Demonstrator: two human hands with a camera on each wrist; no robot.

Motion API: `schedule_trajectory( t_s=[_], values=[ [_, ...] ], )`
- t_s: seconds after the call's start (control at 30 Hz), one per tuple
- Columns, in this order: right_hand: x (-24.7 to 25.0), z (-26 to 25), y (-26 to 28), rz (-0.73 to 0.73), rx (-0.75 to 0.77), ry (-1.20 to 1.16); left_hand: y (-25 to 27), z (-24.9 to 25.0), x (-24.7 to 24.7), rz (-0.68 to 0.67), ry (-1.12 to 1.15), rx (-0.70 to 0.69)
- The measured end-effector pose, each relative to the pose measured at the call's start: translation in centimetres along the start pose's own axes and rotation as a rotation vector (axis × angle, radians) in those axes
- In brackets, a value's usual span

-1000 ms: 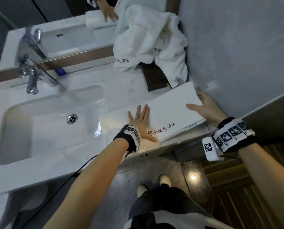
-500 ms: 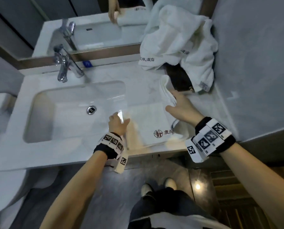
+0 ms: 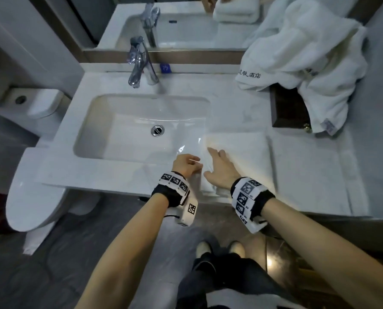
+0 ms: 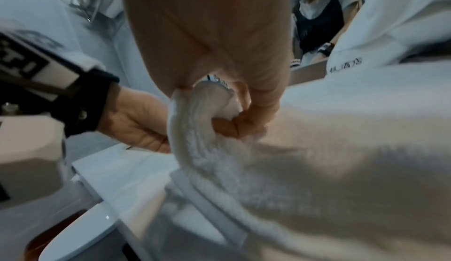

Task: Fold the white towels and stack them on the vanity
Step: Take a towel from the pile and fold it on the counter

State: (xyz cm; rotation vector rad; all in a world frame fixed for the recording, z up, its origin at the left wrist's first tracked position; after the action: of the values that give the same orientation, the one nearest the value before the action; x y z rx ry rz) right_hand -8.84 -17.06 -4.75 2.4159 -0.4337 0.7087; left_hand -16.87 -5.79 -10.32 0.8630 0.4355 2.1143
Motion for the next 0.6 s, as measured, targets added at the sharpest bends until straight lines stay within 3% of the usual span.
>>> schedule_trajectory(
  t_s=[0.07, 0.13, 0.2, 0.27, 0.33, 0.4, 0.47, 0.53, 0.6],
  values=[
    [-0.3, 0.5, -0.1, -0.062, 0.025, -0.018, 0.3, 0.5, 0.1, -0.011, 0.070, 0.007],
    [0.9, 1.2, 0.1, -0.028, 0.087, -0.100, 0.7, 1.5, 0.9, 0.117, 0.034, -0.031],
    [3.6, 2.6, 0.7, 0.191, 0.181, -0.142, 1.8, 3.5, 1.9, 0.379, -0.165, -0.183],
    [6.2, 4.6, 1.6, 0.476, 0.267, -0.057, 3.6, 6.1, 1.0, 0.513, -0.321, -0.419],
    [7.3, 6.5, 2.2, 0.597, 0.275, 0.072, 4.6, 8.0, -2.3, 0.447, -0.539, -0.605],
    [6.9, 7.9, 1.6, 0.521, 0.215, 0.212, 4.5, 8.1, -6.2, 0.318, -0.814, -0.662],
    [5.9, 9.0, 0.8, 0.401, 0.151, 0.352, 3.3, 6.8, -8.3, 0.238, -0.979, -0.588],
    [5.2, 9.8, 0.1, 0.341, 0.116, 0.445, 2.1, 5.2, -8.4, 0.228, -0.996, -0.474],
    [4.8, 10.1, -0.4, 0.326, 0.095, 0.489, 1.5, 4.1, -8.0, 0.260, -0.966, -0.444]
  ],
)
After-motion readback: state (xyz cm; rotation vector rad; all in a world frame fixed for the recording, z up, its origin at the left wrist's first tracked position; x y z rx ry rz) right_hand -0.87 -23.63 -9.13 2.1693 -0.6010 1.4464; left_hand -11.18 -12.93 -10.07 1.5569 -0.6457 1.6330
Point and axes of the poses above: each hand's wrist, its own y-axis away from the middle knuckle, its own x-axis out of the back of the hand, z = x × y, the point moved 4 cm from there along -y, towards the middle knuckle, and after that the axes turned 7 degrees about -y, right-handed, at the moved point
